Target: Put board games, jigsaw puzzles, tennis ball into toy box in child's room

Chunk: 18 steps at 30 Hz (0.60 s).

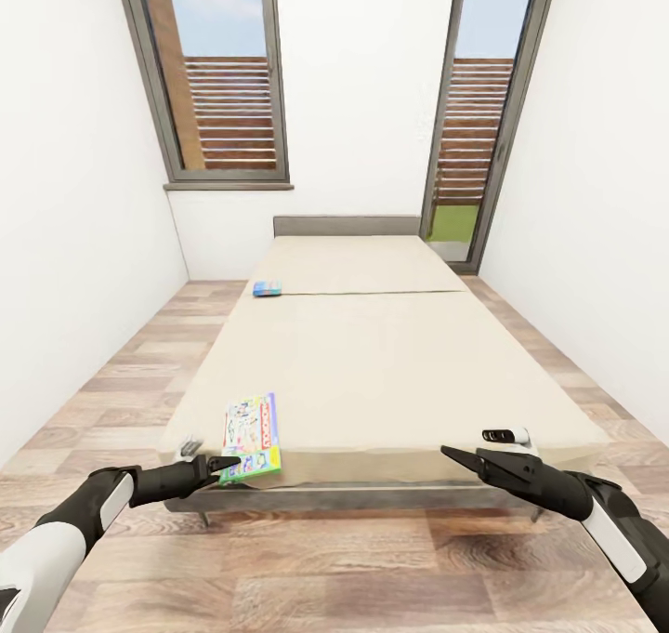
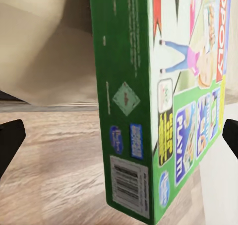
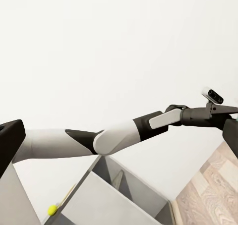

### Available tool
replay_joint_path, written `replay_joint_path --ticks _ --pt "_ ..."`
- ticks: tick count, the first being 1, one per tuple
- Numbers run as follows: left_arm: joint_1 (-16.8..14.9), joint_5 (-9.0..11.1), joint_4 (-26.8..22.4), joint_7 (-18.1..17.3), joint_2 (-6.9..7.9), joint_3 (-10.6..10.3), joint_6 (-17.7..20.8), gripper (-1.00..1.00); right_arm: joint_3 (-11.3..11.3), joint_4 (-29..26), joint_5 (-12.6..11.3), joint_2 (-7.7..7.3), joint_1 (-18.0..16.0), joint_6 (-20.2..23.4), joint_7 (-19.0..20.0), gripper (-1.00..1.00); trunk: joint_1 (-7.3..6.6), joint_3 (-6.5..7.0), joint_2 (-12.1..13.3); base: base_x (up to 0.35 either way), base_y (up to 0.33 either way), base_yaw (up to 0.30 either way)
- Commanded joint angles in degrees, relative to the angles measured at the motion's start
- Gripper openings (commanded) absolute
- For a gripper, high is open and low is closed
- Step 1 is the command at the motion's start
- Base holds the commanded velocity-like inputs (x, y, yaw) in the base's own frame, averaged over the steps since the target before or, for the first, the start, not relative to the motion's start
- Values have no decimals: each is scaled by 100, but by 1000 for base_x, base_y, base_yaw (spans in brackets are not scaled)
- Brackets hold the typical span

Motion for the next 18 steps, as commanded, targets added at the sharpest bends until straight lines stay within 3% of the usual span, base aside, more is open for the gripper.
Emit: replay_joint_path --ticks 1,18 --pt "-3 19 1 -8 0 10 39 100 20 2 -41 -7 -4 60 3 100 0 -5 -2 44 0 0" --pt "-3 19 1 -8 0 10 37 100 27 2 -35 -7 -4 57 3 100 0 -5 -2 10 -12 0"
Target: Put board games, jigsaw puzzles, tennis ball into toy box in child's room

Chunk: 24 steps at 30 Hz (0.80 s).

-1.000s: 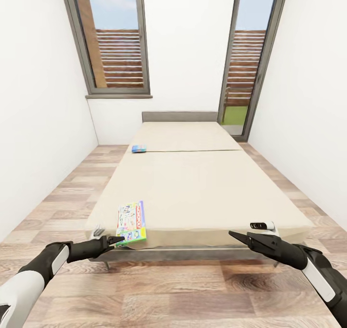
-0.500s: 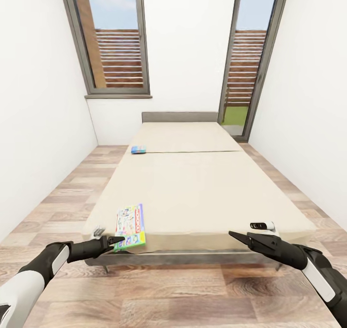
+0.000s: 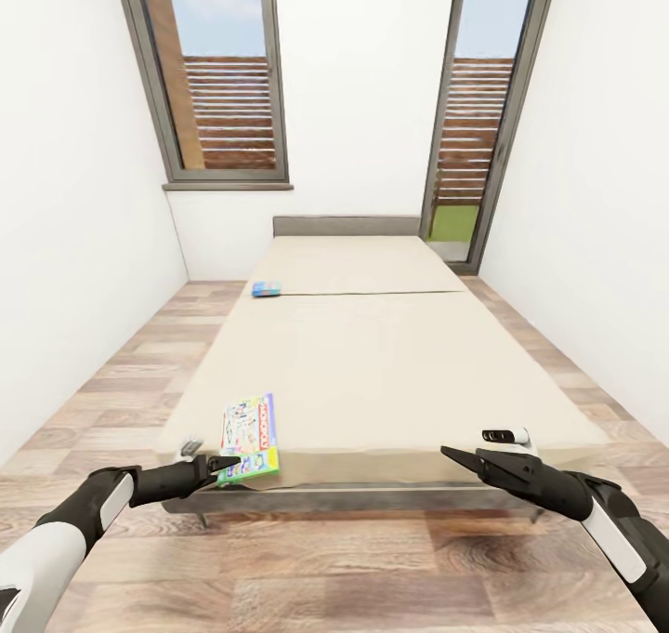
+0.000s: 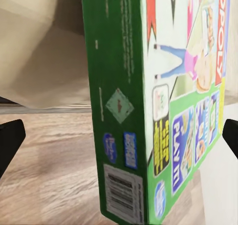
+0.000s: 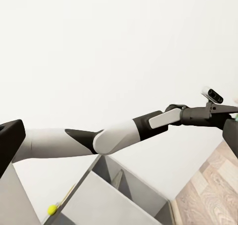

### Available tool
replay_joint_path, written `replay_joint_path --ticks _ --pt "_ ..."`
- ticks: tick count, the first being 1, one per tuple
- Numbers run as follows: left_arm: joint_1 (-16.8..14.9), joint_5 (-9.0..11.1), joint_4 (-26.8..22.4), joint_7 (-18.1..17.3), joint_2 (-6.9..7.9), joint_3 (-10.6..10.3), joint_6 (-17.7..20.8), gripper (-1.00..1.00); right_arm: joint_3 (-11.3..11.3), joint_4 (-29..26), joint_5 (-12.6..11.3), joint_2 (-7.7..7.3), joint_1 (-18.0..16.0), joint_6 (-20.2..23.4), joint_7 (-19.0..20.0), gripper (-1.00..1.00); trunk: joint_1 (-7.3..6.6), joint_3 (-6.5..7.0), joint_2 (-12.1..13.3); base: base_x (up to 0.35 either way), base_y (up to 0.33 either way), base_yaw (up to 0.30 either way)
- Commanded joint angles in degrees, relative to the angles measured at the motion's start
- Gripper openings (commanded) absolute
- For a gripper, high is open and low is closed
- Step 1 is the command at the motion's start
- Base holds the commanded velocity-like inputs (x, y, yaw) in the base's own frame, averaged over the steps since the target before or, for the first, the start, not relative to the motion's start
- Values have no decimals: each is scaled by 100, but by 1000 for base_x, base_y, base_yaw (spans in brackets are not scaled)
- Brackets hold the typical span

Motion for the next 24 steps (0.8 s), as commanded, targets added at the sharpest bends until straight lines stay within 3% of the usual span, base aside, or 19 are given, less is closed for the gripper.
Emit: replay_joint_path --ticks 1,15,16,24 --pt "-3 18 1 -8 0 10 41 100 21 2 -43 -7 -4 59 4 100 -1 -5 -2 1 -137 0" --pt "-3 18 1 -6 0 10 45 100 16 2 -42 -5 -4 55 4 100 -1 -5 -2 0 -91 0" --pt "-3 18 1 -6 0 10 46 -100 17 2 -42 -3 -4 53 4 100 -1 -5 -2 0 -11 0" --pt "-3 18 1 -1 0 10 69 -100 19 2 -42 -3 -4 47 4 100 -1 -5 -2 0 -3 0"
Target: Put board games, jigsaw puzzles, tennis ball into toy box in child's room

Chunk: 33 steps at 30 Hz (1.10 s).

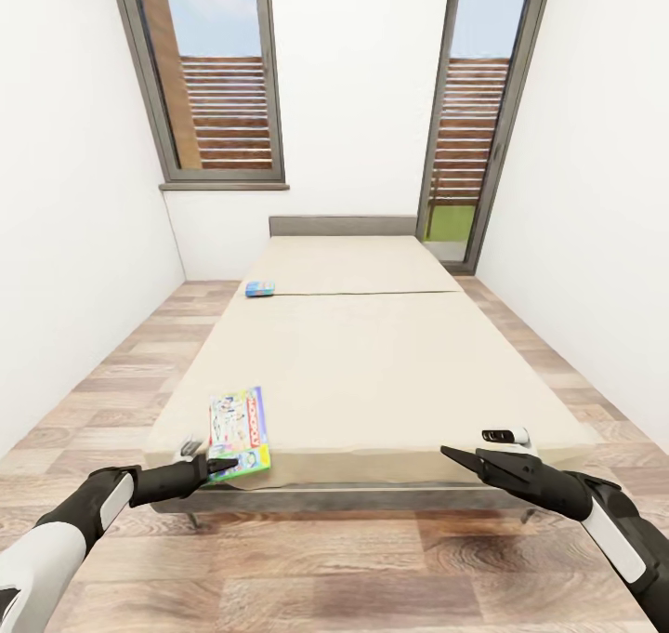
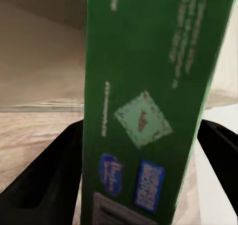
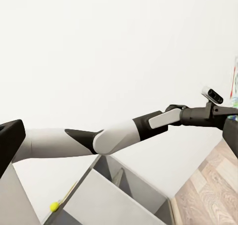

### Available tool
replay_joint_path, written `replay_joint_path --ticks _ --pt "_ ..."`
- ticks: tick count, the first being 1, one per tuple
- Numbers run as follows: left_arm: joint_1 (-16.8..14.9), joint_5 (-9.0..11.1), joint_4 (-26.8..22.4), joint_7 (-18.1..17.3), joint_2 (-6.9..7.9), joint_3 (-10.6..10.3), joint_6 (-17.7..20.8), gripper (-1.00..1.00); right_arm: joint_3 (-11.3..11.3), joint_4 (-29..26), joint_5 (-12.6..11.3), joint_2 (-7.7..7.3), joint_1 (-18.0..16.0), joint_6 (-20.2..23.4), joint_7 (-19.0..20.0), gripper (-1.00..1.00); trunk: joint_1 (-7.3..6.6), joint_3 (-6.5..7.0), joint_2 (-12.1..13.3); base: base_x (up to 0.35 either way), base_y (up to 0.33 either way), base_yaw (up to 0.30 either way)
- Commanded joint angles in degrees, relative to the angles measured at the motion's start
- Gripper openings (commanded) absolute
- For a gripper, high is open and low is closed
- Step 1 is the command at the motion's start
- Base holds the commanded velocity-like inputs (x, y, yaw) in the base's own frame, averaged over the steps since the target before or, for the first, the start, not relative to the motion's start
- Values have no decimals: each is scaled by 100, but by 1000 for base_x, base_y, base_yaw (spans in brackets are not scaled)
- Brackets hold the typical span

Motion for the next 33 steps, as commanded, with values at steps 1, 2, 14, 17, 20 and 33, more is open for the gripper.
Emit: replay_joint_path --ticks 1,2,14,17,20,33 --pt "-3 -22 3 -10 -1 6 9 -100 21 2 -43 -6 -4 60 3 100 -1 -5 -2 0 0 0" --pt "-3 -21 3 -9 -1 6 11 -100 22 2 -43 -5 -4 60 3 100 -1 -5 -2 0 0 0" --pt "-3 -18 -37 -24 7 22 50 -100 18 2 -43 -9 -4 59 3 100 -264 210 479 0 0 0" --pt "-28 -30 -51 -619 39 -19 50 -100 -325 521 -43 -5 -4 63 -856 100 -330 264 599 0 0 0" --pt "-57 -51 -73 -959 67 -36 148 -100 -544 598 -33 -8 -4 55 -1115 100 -396 318 720 0 0 0" --pt "-90 -79 -99 -2233 675 -66 575 -100 -765 771 -28 -10 -4 -106 -1292 100 -682 551 1241 -15 0 0"
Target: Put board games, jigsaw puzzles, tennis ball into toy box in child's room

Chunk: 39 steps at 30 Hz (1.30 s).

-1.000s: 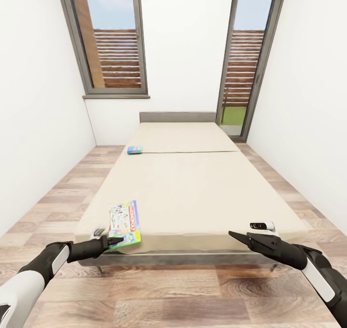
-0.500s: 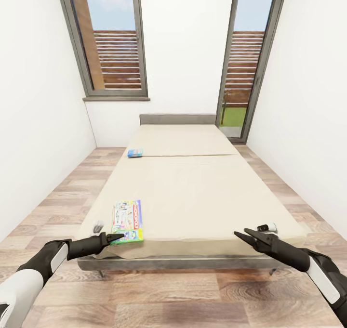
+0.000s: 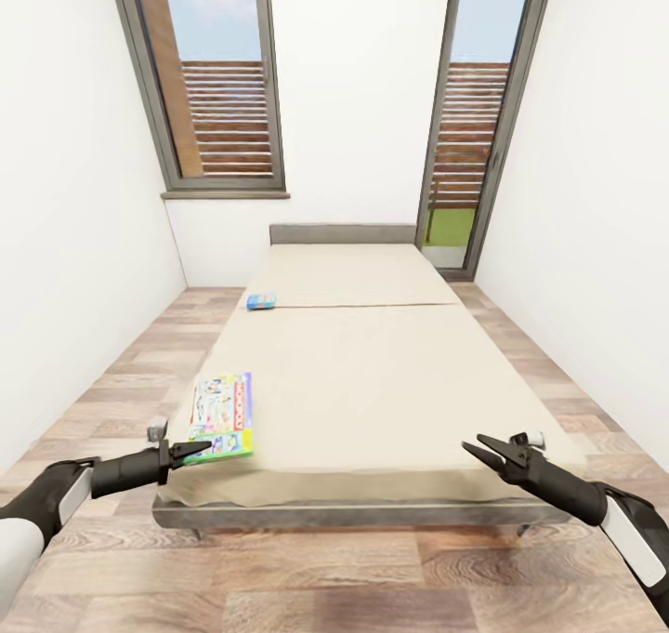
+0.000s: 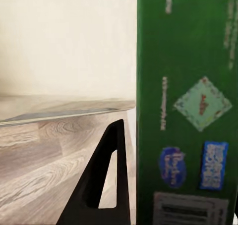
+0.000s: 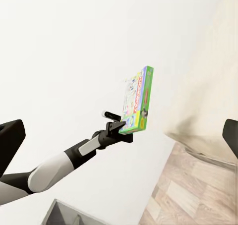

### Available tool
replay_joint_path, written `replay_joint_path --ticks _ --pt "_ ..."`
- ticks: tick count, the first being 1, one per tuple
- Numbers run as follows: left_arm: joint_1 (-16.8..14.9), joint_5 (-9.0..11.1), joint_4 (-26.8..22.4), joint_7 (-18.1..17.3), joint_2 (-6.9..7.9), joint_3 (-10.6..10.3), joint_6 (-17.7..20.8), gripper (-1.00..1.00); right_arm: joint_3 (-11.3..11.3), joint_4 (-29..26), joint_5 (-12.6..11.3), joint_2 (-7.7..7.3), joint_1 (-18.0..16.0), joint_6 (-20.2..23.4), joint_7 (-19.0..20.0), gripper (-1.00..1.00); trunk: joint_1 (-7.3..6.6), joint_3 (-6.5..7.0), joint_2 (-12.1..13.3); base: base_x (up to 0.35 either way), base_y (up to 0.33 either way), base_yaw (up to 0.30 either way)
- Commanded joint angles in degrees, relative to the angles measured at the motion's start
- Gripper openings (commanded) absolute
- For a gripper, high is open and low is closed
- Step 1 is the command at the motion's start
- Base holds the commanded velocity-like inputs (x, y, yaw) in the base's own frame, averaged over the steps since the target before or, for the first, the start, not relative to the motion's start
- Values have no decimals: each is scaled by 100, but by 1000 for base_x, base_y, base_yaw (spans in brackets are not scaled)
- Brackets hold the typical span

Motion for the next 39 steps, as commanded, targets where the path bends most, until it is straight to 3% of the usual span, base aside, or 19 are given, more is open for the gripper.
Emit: replay_joint_path --ticks 1,3,7,18,23,28,30,33,39 --pt "-2 -3 0 -78 32 -2 60 -100 3 26 -30 -2 -2 1 1 100 -24 13 39 -114 0 0" --pt "-2 -5 -1 -385 165 -12 69 -100 1 151 -30 4 -2 -199 -15 100 -68 49 119 -65 0 0" --pt "-2 -40 -2 -619 226 -17 81 -100 1 216 -41 6 -1 -291 -12 100 -156 121 280 -23 0 0" --pt "-2 -139 -2 -683 237 -17 112 -100 -5 241 -62 11 -1 -313 -23 100 -398 318 721 -2 0 0" --pt "-2 -140 -2 -683 230 -17 113 -100 -5 200 -26 3 3 -303 -583 100 -508 408 922 0 0 0" --pt "-2 -140 -2 -683 231 -19 113 -100 -8 177 -64 8 6 -266 -2019 100 -617 498 1122 -27 0 0" --pt "-2 -144 -2 -683 237 -22 113 -100 -14 175 -74 7 6 -254 -2225 100 -661 534 1202 -178 0 0" --pt "-2 -148 -2 -683 244 -24 113 -100 -33 175 -82 2 6 -258 -2297 100 -727 588 1323 -215 0 0" --pt "-2 -149 -2 -683 235 -13 114 -100 -77 200 -77 -7 6 -278 -2063 100 -859 695 1563 -48 0 67"
